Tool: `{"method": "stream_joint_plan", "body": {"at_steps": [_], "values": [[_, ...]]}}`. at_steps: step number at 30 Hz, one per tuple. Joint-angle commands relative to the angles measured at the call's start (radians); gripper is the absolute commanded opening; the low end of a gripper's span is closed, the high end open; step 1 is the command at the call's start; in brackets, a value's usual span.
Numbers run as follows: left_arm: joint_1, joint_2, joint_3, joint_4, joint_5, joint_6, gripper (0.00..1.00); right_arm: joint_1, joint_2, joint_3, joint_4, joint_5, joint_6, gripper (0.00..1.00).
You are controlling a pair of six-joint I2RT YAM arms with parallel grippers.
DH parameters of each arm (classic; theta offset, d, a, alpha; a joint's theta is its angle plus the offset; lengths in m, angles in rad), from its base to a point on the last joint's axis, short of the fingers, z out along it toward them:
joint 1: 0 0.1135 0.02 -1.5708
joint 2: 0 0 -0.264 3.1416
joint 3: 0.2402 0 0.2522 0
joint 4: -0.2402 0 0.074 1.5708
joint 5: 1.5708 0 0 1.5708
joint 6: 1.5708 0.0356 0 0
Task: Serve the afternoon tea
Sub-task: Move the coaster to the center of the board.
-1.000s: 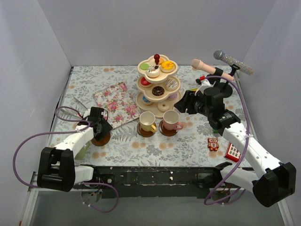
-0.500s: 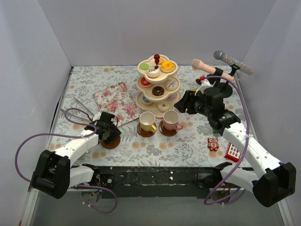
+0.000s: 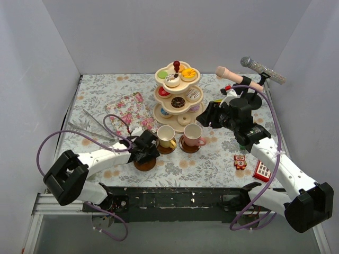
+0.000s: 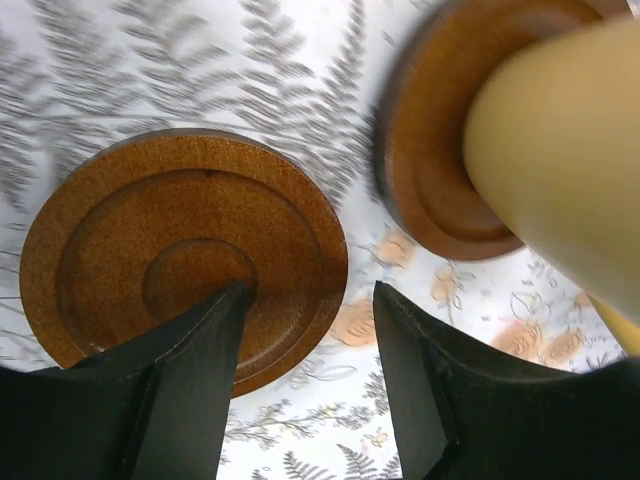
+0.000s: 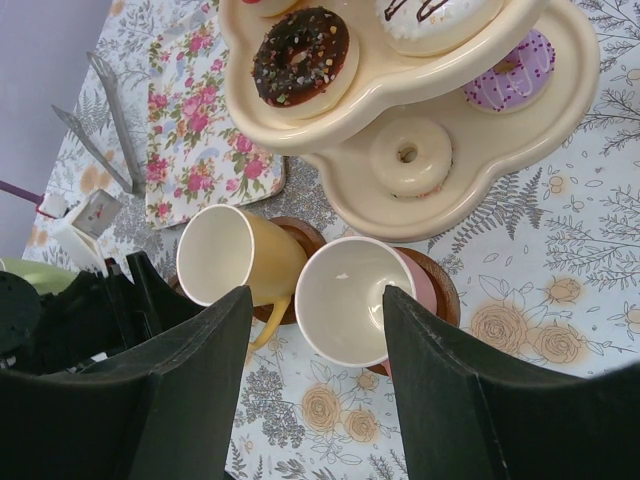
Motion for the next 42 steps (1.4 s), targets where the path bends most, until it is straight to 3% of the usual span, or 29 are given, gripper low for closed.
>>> {"method": "stream_joint_plan", "body": {"at_steps": [1,8,10,12,15,21,23,28,32,34,38,42], "values": [[-0.099,0.093,0.01,-0.047,0.052,-0.047,0.54,-0.007,-0.021,0.011,0.022,0.009,-0.001,0.63],[-0.113,0.046,0.138,-0.111,-0.042,0.026,0.61,-0.007,-0.049,0.027,-0.006,0.021,-0.03,0.63],[-0.113,0.027,0.183,-0.14,-0.071,0.066,0.7,-0.005,-0.061,0.031,-0.008,0.022,-0.038,0.63],[-0.113,-0.005,0.217,-0.169,-0.102,0.091,0.88,-0.004,-0.069,0.034,-0.006,0.021,-0.045,0.63],[-0.113,-0.069,0.226,-0.183,-0.14,0.134,0.97,0.003,-0.08,0.047,-0.005,0.018,-0.056,0.63],[-0.092,-0.249,0.249,-0.186,-0.215,0.288,0.98,0.059,-0.083,0.093,0.003,0.026,-0.091,0.62],[-0.011,-0.296,0.275,-0.154,-0.167,0.385,0.98,0.096,-0.075,0.113,0.015,0.027,-0.108,0.61],[0.423,-0.241,0.436,-0.087,0.076,0.65,0.98,0.332,-0.012,0.185,0.04,0.171,-0.171,0.58],[0.695,-0.111,0.556,-0.039,0.28,0.706,0.98,0.545,0.112,0.272,0.028,0.265,-0.223,0.57],[0.805,-0.091,0.535,0.037,0.291,0.697,0.98,0.636,0.211,0.338,-0.018,0.308,-0.246,0.56],[0.829,-0.114,0.404,0.233,0.135,0.76,0.98,0.771,0.408,0.447,-0.064,0.31,-0.262,0.56],[0.833,-0.14,0.291,0.329,0.05,0.796,0.98,0.791,0.606,0.519,-0.098,0.219,-0.206,0.56]]}}
